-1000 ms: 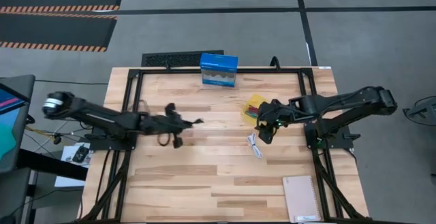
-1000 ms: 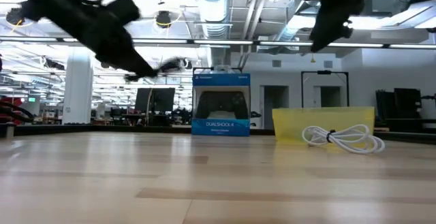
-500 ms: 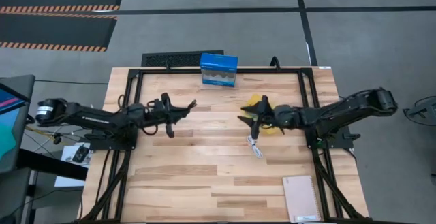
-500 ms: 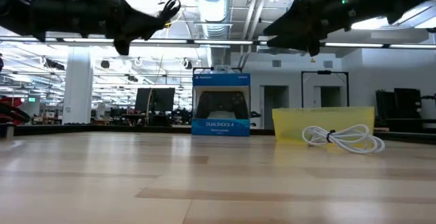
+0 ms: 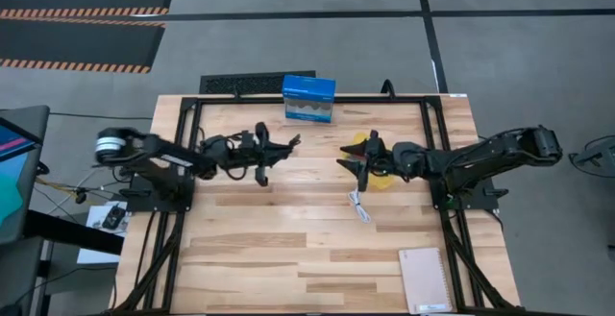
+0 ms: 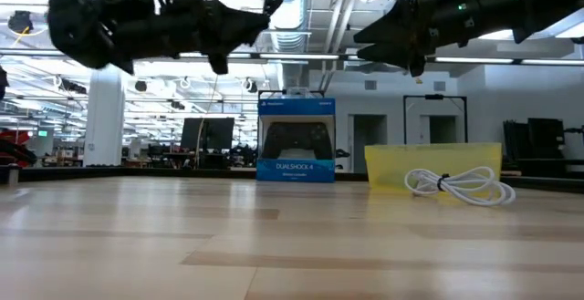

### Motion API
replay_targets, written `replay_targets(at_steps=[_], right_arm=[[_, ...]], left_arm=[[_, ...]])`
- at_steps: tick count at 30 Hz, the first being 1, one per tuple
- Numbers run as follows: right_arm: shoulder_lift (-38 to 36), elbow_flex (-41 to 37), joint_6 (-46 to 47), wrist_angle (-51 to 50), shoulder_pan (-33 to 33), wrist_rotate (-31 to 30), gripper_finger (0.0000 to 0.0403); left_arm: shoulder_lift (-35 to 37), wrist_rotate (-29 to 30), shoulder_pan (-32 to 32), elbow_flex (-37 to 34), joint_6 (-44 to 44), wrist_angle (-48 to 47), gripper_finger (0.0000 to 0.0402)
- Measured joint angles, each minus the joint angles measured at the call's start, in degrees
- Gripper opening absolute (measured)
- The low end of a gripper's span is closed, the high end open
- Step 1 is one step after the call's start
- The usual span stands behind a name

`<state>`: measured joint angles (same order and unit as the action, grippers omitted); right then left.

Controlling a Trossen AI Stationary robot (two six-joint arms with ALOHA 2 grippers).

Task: Pick and place USB-C Cables
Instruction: Put the black charger cable into the yellow bin

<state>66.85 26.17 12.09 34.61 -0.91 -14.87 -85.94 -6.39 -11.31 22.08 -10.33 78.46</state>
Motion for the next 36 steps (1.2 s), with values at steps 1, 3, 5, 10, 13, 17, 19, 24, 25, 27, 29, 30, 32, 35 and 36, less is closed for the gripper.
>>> replay_targets(at_steps=[1,3,5,10,13,17,19,24,25,27,29,30,32,35,36], right_arm=[[0.0,0.0,-0.18,0.52,0.0,0.0,0.0224],[0.0,0.0,-0.62,1.43,-0.25,0.0,0.0224],[0.0,0.0,-0.62,1.7,-0.44,0.02,0.0224],[-0.02,0.02,-0.6,2.38,-0.81,1.33,0.0224],[-0.02,0.02,-0.04,2.47,-0.79,1.94,0.0225],[-0.02,0.02,0.31,2.58,-0.76,2.64,0.0241],[0.0,0.02,0.29,3.1,-0.76,2.71,0.0254],[-0.02,0.18,-0.44,5.55,-0.76,2.86,0.028],[-0.02,0.31,-0.54,5.51,-0.76,2.86,0.0282],[-0.02,0.65,-0.58,5.5,-0.76,2.89,0.0286],[-0.02,1.05,-0.59,5.52,-0.76,2.89,0.0286],[-0.02,1.21,-0.59,5.4,-0.76,2.89,0.0286],[-0.02,1.31,-0.6,5.12,-0.76,2.9,0.0286],[-0.02,1.31,-0.58,5.15,-0.74,3.04,0.0286],[-0.02,1.31,-0.58,5.2,-0.74,3.03,0.0286]], left_arm=[[-2.32,-0.91,-0.12,0.98,-0.91,2.07,0.0002],[-6.93,-2.59,-0.1,2.97,-2.39,6.0,0.0002],[-10.88,-4.05,-0.04,5.33,-3.82,8.67,0.0002],[-18.91,-8.18,-0.08,12.52,-6.57,9.43,0.0002],[-22.09,-12.18,-0.06,16.61,-7.45,9.55,0.0002],[-24.01,-12.82,-0.02,19.38,-8.32,9.03,0.0002],[-24.01,-12.59,-0.09,19.56,-8.03,8.55,0.0002],[-24.01,-11.37,-0.04,21.15,-7.73,6.97,0.0002],[-23.99,-11.33,0.07,21.78,-7.43,5.41,0.0002],[-24.01,-11.36,0.34,23.1,-6.63,1.78,0.0002],[-24.01,-11.95,0.67,24.73,-5.73,-0.04,0.0002],[-23.99,-12.19,0.87,25.51,-5.24,-0.76,0.0002],[-23.99,-12.43,1.2,26.39,-4.26,-2.42,0.0003],[-23.99,-12.23,1.25,26.76,-3.67,-3.14,0.0002],[-23.99,-11.88,1.25,26.74,-3.68,-3.17,0.0003]])
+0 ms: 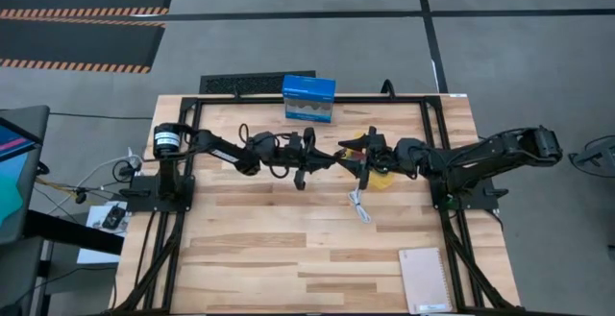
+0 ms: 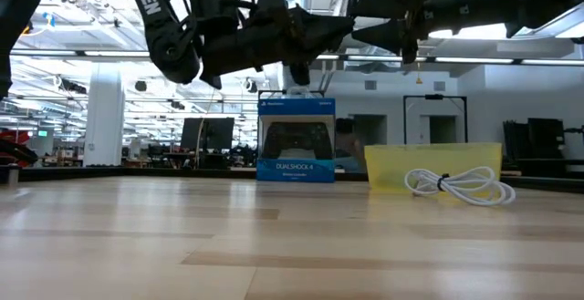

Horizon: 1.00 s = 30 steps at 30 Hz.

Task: Pick and place USB-C Cables
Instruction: Put the black charger cable into the yellow bin

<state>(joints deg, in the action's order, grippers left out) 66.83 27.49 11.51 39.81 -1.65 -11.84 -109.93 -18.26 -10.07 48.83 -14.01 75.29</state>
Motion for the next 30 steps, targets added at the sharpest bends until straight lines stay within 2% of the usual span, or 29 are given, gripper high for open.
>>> replay_targets(at_steps=[8,11,17,23,24,30], right_arm=[[0.0,0.0,-0.02,-0.1,0.0,-0.04,0.0283],[0.0,0.0,-0.46,-0.1,0.0,-0.06,0.0264],[0.0,0.0,-1.37,-0.11,0.0,-0.02,0.018],[0.0,0.0,-1.7,-1.14,0.04,0.13,0.0032],[0.0,0.0,-1.68,-1.4,0.02,0.09,0.0019],[-0.02,0.0,-0.82,-2.39,0.0,0.09,0.0011]], left_arm=[[0.0,0.75,0.0,-0.05,-0.03,-0.77,0.0003],[0.0,0.77,0.0,-0.07,-0.05,-1.66,0.0003],[0.0,1.44,-0.02,-0.07,-0.1,-1.67,0.0003],[0.0,2.49,-0.04,-0.09,-0.29,-2.93,0.0003],[0.02,2.51,-0.07,-0.1,-0.39,-3.07,0.0003],[0.02,2.6,-0.04,-0.12,-0.99,-4.01,0.0003]])
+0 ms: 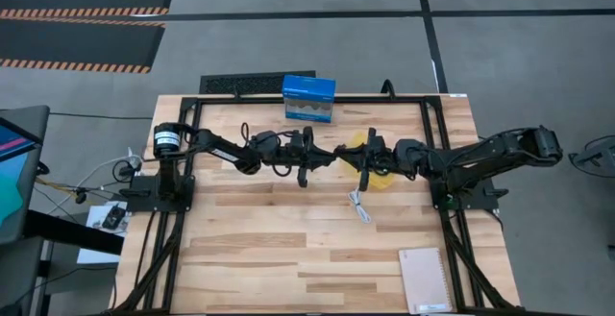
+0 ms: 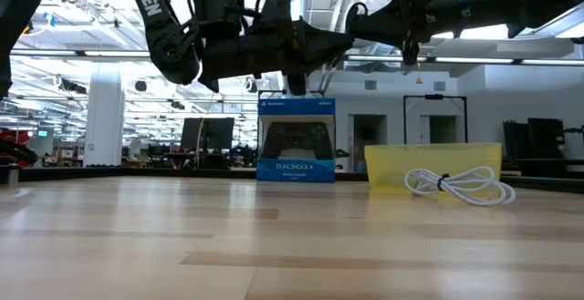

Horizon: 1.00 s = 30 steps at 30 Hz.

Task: Pick and place USB-C Cables
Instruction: Put the black charger cable into the yellow bin

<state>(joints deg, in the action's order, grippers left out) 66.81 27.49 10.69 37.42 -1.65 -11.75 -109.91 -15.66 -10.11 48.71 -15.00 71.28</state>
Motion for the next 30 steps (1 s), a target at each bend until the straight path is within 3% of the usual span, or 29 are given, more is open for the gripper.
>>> replay_targets(at_steps=[8,16,21,30], right_arm=[[0.1,-0.02,0.44,-0.77,0.0,-0.42,0.0004],[-2.7,1.19,1.03,-5.24,-1.03,-1.7,0.0001],[-7.29,6.09,0.77,-19.09,-2.61,-2.47,0.0001],[-13.32,18.0,5.63,-57.19,-6.34,-5.38,0.0]], left_arm=[[0.04,-0.05,0.0,0.15,-3.32,-2.65,0.0023],[1.02,-7.04,-0.92,-0.02,-4.27,-8.24,0.0141],[3.69,-10.58,-2.7,-0.02,-6.1,-16.49,0.0182],[7.95,-13.62,-3.4,0.0,-5.03,-28.74,0.018]])
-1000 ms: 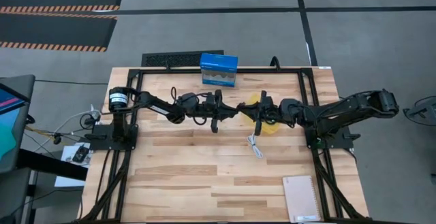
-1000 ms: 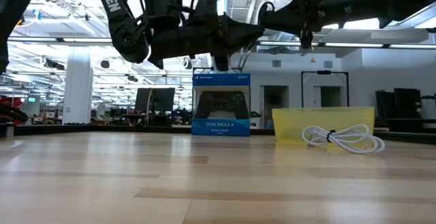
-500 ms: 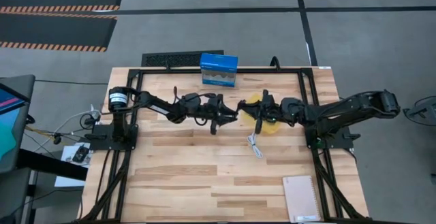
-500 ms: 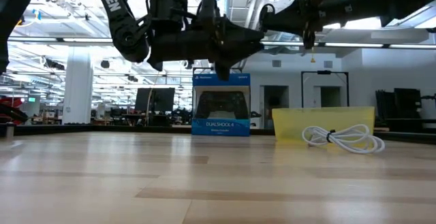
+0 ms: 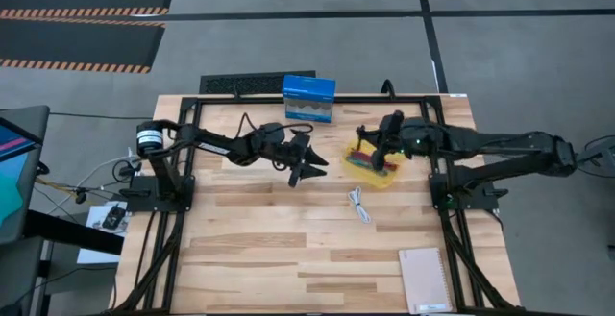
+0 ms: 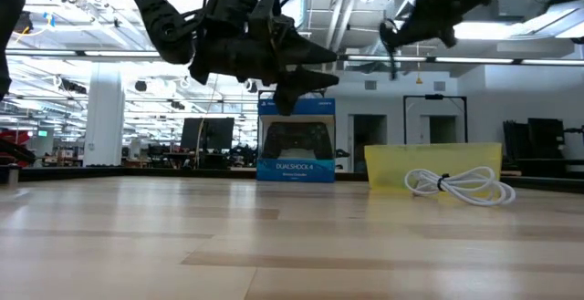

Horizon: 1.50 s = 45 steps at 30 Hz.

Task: Pick and place USB-C Cables
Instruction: Put the black charger cable into the yellow bin

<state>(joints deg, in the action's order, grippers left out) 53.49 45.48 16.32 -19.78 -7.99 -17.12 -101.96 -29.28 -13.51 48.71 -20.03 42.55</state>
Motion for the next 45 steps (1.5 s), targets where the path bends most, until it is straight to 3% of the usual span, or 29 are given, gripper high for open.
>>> replay_targets(at_steps=[6,14,22,33,39,45], right_arm=[[0.71,3.59,6.65,-19.31,-0.88,0.21,0.0],[7.47,3.6,16.07,-30.91,-0.86,2.02,0.0],[15.43,4.31,13.89,-31.28,-1.68,6.71,0.0],[23.81,7.62,8.89,-28.35,-3.46,9.88,0.0],[28.68,7.66,7.17,-26.58,-3.43,11.58,0.0001],[32.86,7.66,5.57,-24.75,-3.91,14.33,0.0001]], left_arm=[[2.75,-0.45,0.84,0.0,4.34,-9.53,0.0173],[8.7,-0.43,3.02,0.0,4.94,-13.49,0.0173],[19.22,3.39,5.32,0.0,9.47,-25.2,0.0173],[33.63,14.46,8.45,0.0,14.52,-39.99,0.0173],[36.96,19.23,10.18,-0.4,15.84,-44.05,0.0173],[37.28,19.83,10.46,-2.13,15.87,-45.14,0.0173]])
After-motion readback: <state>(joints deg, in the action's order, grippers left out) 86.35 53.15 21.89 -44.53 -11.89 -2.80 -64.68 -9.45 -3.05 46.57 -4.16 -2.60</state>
